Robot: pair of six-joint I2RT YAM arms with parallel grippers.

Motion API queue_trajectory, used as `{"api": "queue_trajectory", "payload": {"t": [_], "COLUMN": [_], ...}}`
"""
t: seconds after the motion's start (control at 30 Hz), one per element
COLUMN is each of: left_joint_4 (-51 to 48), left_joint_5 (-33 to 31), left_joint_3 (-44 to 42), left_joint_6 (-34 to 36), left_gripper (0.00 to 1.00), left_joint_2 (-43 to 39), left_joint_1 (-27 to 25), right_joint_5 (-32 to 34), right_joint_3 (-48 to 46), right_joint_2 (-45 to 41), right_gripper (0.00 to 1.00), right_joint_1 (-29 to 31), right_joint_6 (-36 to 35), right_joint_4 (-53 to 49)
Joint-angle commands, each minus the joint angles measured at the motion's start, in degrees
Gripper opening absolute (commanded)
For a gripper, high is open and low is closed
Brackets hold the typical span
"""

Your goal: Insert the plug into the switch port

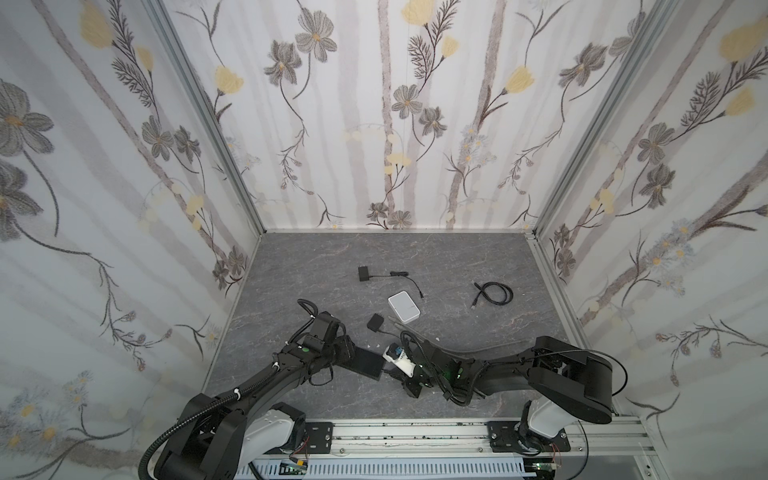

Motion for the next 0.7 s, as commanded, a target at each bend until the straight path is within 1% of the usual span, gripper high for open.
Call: {"api": "queue_trajectory", "payload": {"t": [0.0,0.23,0.4,0.67], "left_joint_4": [0.1,0.5,0.7,1.8], "left_joint_5": [0.8,2.0,3.2,5.2], "left_joint_3": [0.2,0.1,0.0,0.7], "left_joint_6": [0.2,0.3,0.5,1.7], "left_gripper": [0.59,0.59,0.59,0.59], "left_joint_2": [0.3,0.7,1.1,3.3], "left_joint_1": [0.0,-0.1,0.0,-0.8], "right_joint_5": [0.3,-0.6,-0.6,-0.4], "right_joint_3": [0.5,1.8,2.0,4.5], "right_joint_2": [0.0,2.8,3.2,3.4], "right_gripper": [0.0,0.0,0.0,0.0], "right_joint_1": [0.1,0.1,0.1,0.1], "right_joint_6": [0.4,0.5,0.6,-1.6], "right_joint_4": [4.8,4.9,5.4,3.8]}}
